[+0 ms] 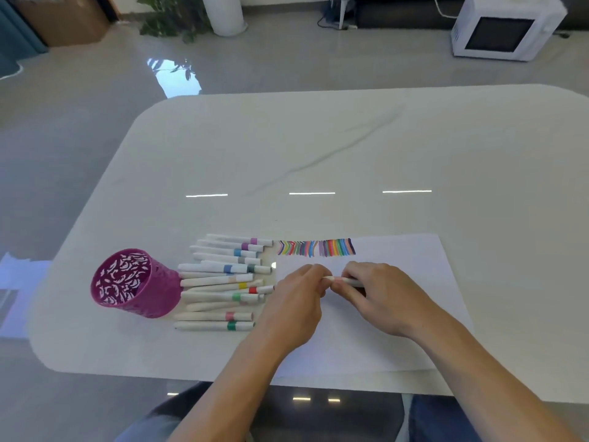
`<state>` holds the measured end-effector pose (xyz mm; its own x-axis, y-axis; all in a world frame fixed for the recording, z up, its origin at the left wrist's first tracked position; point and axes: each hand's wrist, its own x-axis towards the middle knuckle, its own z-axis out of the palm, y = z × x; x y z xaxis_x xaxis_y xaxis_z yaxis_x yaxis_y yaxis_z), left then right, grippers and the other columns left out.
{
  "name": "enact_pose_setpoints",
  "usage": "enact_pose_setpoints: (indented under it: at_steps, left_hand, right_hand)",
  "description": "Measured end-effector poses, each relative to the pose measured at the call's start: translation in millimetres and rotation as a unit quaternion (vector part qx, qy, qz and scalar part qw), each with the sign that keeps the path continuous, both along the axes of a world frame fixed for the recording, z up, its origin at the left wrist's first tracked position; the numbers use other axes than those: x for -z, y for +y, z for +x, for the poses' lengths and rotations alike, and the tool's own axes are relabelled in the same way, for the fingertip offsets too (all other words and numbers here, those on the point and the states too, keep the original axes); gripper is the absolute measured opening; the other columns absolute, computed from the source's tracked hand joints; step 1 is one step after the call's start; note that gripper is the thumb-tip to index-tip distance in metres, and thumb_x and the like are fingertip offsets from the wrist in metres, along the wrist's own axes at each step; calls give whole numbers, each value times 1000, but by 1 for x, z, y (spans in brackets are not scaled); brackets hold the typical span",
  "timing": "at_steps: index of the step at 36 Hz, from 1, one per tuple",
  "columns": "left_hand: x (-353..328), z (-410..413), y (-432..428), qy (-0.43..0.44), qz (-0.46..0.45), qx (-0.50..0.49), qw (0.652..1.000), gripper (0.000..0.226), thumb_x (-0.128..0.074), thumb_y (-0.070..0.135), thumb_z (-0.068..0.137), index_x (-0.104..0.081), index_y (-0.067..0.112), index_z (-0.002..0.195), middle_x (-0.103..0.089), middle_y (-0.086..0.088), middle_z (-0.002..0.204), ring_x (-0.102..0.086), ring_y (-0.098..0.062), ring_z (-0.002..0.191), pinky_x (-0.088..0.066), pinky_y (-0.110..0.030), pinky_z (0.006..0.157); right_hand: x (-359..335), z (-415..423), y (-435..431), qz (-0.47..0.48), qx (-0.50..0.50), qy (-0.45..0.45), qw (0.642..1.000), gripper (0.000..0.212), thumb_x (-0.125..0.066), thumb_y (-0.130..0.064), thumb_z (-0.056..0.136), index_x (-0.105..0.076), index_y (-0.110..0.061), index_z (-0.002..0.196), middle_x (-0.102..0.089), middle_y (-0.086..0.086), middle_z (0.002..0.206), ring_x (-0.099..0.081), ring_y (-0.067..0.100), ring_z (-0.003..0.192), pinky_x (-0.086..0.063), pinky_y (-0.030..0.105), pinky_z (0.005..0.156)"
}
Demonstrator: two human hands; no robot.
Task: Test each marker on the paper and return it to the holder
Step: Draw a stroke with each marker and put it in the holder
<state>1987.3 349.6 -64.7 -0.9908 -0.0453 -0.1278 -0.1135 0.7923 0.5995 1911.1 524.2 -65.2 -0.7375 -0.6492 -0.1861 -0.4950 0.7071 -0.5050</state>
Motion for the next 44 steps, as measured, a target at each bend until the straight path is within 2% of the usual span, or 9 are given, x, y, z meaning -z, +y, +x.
enact_pose_setpoints:
  at_steps: [12,16,20,24,26,29,35,40,44]
  left_hand:
    - [-4,2,-5,46,33,-28,998,25,-45,15,103,-70,19,103,-62,7,80,-53,-7,70,-35,-7,61]
    - [-5,2,-11,60,33,-53,996,24,-49,11,102,-66,21,87,-58,9,74,-49,-6,65,-33,-13,59]
    - [-4,0,-19,91,34,-83,992,26,-49,18,104,-60,23,81,-56,11,72,-49,-7,66,-36,-21,63]
    - [0,1,-7,111,24,-43,993,19,-53,22,102,-70,18,108,-66,5,98,-56,-12,92,-45,-26,80]
    - [2,0,0,129,5,-11,992,19,-58,19,100,-70,19,114,-64,6,109,-53,-11,104,-44,-23,89]
    - [5,-2,5,154,-20,29,987,16,-61,17,97,-71,17,110,-65,6,117,-53,-12,114,-47,-25,95]
    - [17,-2,9,167,-77,90,979,16,-56,15,100,-67,16,111,-62,5,123,-52,-17,119,-47,-33,95]
    - [23,-3,6,169,-101,102,975,15,-52,14,101,-64,16,110,-60,5,115,-52,-19,112,-47,-33,91]
    - [25,-4,9,186,-112,82,973,15,-57,5,95,-63,14,105,-58,4,108,-54,-20,106,-46,-30,88]
  right_hand:
    - [-3,7,-6,10,3,71,997,57,-24,-74,95,-46,-26,74,-49,-7,56,-47,13,53,-31,26,52]
    - [-6,4,1,15,60,63,996,61,-35,-73,96,-46,-20,68,-53,-3,54,-51,14,54,-40,31,55]
    - [-9,-10,16,-40,159,-7,987,56,-49,-59,101,-41,-17,64,-43,-7,49,-39,14,48,-32,34,54]
    - [-7,-10,18,-120,204,-122,964,31,-44,-51,106,-63,-31,90,-65,-19,70,-55,1,63,-41,28,63]
    - [-4,-7,16,-148,212,-129,958,14,-43,-49,107,-55,-45,114,-71,-16,86,-61,2,72,-45,25,68]
    - [-4,-6,15,-227,228,-139,937,20,-45,-40,109,-49,-53,124,-71,-12,103,-66,12,65,-54,26,66]
    - [-6,-12,19,-380,281,-233,850,38,-38,-1,107,-73,-16,113,-76,11,106,-75,30,78,-64,32,69]
    - [0,-18,20,-378,270,-220,858,30,-59,10,96,-70,-11,114,-76,12,89,-76,27,82,-63,32,69]
    - [4,-23,15,-368,271,-190,869,10,-75,-9,94,-70,-14,100,-73,15,75,-71,26,64,-59,30,58]
